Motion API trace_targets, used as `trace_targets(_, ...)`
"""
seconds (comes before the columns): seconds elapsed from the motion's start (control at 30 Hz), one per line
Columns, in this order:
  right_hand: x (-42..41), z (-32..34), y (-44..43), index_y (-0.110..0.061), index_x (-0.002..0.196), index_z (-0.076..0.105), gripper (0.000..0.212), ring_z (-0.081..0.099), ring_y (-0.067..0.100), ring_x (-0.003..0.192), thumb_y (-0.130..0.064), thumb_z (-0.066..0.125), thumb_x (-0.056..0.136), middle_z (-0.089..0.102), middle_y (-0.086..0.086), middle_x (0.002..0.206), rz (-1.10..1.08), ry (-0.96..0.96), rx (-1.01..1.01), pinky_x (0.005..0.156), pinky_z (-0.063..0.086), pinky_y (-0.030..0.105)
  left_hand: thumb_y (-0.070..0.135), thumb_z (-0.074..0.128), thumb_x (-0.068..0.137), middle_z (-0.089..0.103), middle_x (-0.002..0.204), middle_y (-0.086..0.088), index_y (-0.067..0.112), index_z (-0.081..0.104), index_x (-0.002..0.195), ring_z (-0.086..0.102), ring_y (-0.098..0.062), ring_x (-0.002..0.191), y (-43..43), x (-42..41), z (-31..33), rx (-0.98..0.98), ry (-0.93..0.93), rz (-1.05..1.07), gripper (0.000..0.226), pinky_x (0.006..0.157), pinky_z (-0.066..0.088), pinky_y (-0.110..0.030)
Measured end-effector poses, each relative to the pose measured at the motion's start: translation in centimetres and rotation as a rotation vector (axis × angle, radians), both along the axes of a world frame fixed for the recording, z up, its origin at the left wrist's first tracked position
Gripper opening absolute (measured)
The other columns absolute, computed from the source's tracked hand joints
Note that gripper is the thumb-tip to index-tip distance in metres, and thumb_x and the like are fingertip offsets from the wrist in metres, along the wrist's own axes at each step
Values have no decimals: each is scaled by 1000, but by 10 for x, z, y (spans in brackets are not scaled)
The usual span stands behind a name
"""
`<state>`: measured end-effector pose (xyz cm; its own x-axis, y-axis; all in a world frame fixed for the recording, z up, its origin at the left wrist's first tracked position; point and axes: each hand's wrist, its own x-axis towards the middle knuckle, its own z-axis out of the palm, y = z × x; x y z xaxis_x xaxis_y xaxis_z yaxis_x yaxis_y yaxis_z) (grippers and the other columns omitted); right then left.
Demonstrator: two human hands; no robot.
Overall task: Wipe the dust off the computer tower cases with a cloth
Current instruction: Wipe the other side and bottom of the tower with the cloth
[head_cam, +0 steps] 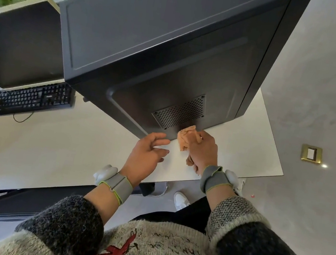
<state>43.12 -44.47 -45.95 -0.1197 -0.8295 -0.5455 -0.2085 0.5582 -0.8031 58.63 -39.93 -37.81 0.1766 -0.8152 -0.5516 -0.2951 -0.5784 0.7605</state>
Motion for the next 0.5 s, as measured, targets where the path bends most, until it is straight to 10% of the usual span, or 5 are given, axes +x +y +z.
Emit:
trace_targets(0.23,3,14,4,-23,78,61,25,63,35,58,-42,59,94,62,-1,64,-72,15,-228,47,49,36,0,61,98,71,125,7,22,59,135,72,-13,107,-1,0,-2,5,5,-12,43,94,60,-36)
trace_targets(0.5,-5,26,-5,-10,80,57,25,50,27,32,-28,59,97,54,9,52,-76,-77,-54,35,29,19,-2,61,98,73,122,5,20,61,132,73,-16,106,1,6,-6,-13,20,18,40,93,60,-38)
